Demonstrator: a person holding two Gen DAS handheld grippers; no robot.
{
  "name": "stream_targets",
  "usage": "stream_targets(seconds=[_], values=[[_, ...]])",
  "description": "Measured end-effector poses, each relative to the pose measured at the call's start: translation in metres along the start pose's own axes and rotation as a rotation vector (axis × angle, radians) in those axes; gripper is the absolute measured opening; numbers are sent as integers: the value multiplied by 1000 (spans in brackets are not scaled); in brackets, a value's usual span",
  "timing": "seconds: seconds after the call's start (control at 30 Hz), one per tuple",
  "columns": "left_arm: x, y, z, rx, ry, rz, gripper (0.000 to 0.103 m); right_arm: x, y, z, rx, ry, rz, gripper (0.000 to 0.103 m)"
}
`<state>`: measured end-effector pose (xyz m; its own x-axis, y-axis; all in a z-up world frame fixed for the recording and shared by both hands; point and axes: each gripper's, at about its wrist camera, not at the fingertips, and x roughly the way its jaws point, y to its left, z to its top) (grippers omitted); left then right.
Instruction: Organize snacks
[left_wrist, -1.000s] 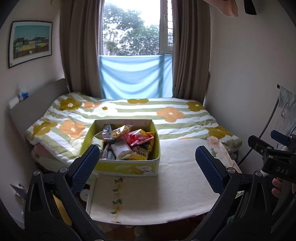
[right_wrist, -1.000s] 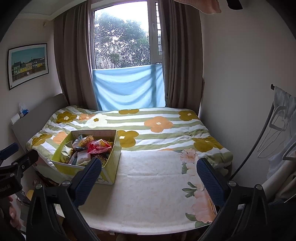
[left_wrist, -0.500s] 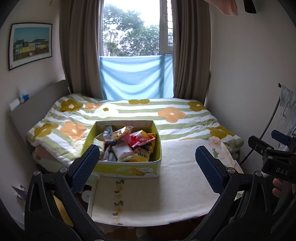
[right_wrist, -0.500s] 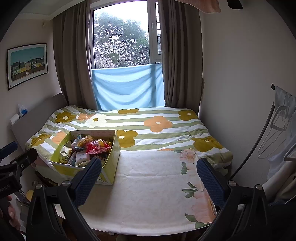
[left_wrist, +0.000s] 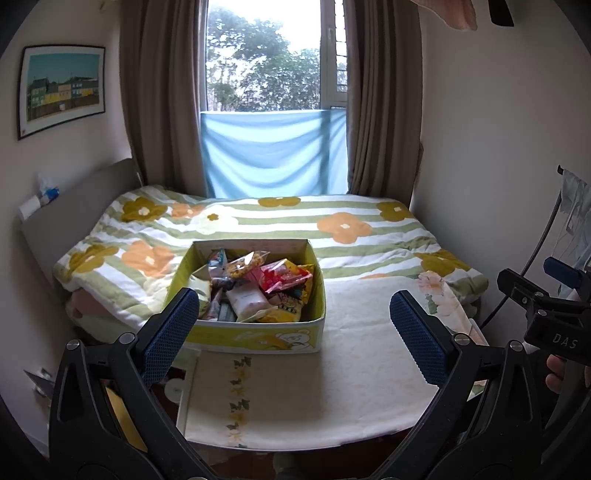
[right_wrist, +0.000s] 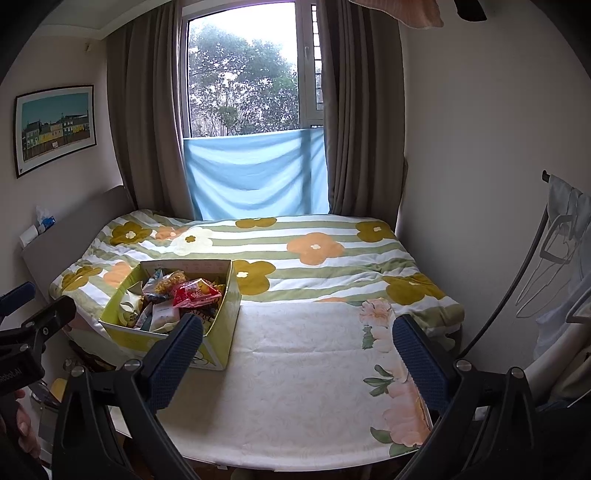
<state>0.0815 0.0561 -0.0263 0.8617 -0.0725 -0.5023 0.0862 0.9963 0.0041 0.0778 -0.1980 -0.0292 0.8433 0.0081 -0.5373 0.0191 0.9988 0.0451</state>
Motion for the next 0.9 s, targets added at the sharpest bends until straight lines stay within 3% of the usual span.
stream_targets(seconds=[0.67, 0.9], values=[[-3, -1, 5, 38, -63, 76, 103, 6, 5, 4, -3, 7, -6, 102], [2, 3, 4, 10, -77, 50, 103, 16, 11, 6, -5, 17, 3, 102]])
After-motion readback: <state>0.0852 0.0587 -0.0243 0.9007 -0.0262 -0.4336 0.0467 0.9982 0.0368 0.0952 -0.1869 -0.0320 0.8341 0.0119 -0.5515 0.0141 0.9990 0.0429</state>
